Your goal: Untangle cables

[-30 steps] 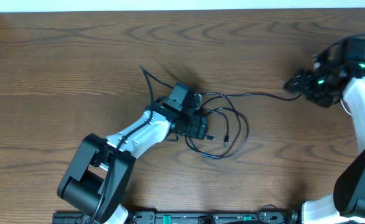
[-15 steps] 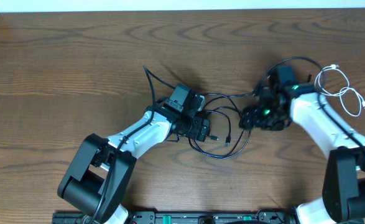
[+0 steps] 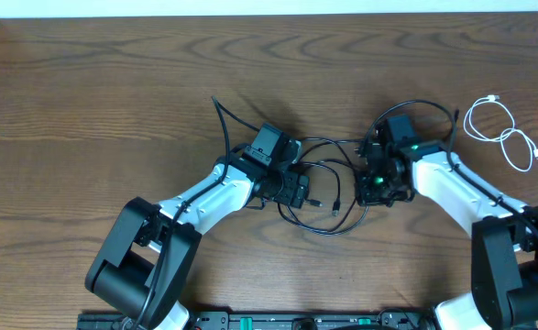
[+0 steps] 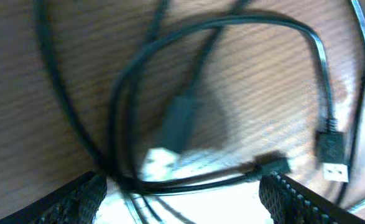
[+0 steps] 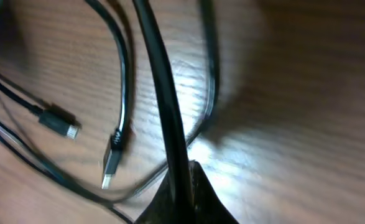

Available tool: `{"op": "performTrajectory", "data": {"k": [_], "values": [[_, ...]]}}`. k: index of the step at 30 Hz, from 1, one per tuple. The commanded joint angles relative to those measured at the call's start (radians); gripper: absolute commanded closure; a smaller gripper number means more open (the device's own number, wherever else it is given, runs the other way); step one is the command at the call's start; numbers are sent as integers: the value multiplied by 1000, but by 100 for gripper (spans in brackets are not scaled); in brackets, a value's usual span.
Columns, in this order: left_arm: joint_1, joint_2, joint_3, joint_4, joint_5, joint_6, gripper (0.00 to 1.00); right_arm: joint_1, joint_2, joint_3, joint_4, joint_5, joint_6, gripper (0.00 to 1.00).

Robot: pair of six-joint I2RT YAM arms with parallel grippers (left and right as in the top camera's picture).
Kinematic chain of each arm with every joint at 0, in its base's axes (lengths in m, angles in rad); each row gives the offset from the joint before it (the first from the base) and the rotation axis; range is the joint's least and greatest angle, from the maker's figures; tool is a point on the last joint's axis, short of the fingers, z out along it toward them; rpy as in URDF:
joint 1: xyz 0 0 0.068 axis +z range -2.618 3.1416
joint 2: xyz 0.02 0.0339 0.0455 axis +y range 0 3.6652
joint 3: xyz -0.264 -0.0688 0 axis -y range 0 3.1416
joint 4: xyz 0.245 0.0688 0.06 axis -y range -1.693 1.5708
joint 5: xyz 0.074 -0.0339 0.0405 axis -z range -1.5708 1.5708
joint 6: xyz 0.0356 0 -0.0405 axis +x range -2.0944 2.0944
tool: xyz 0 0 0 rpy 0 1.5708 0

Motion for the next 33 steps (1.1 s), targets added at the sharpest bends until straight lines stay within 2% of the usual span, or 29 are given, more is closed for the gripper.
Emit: {"op": "performTrajectory", "data": {"k": [1, 9, 17, 24, 31, 32, 33], "values": [[3, 39, -28, -32, -125, -42, 14, -50, -58, 133, -71, 18, -30, 99], [3, 39, -28, -39, -140, -42, 15, -117, -200, 493, -267, -3, -48, 99], [3, 39, -28, -39, -140, -42, 14, -116, -345, 789, -264, -92, -47, 99], [3, 39, -28, -39, -140, -42, 14, -116, -428, 862, -199, -91, -36, 99], [3, 39, -28, -40, -139, -42, 14, -115, -418, 861, -235, -126, -41, 99], [3, 39, -28, -39, -132, -42, 14, -115, -416, 861, -249, -158, -63, 99], [3, 39, -28, -31, -98, -40, 7, -115, -409, 861, -279, -185, -102, 99]]}}
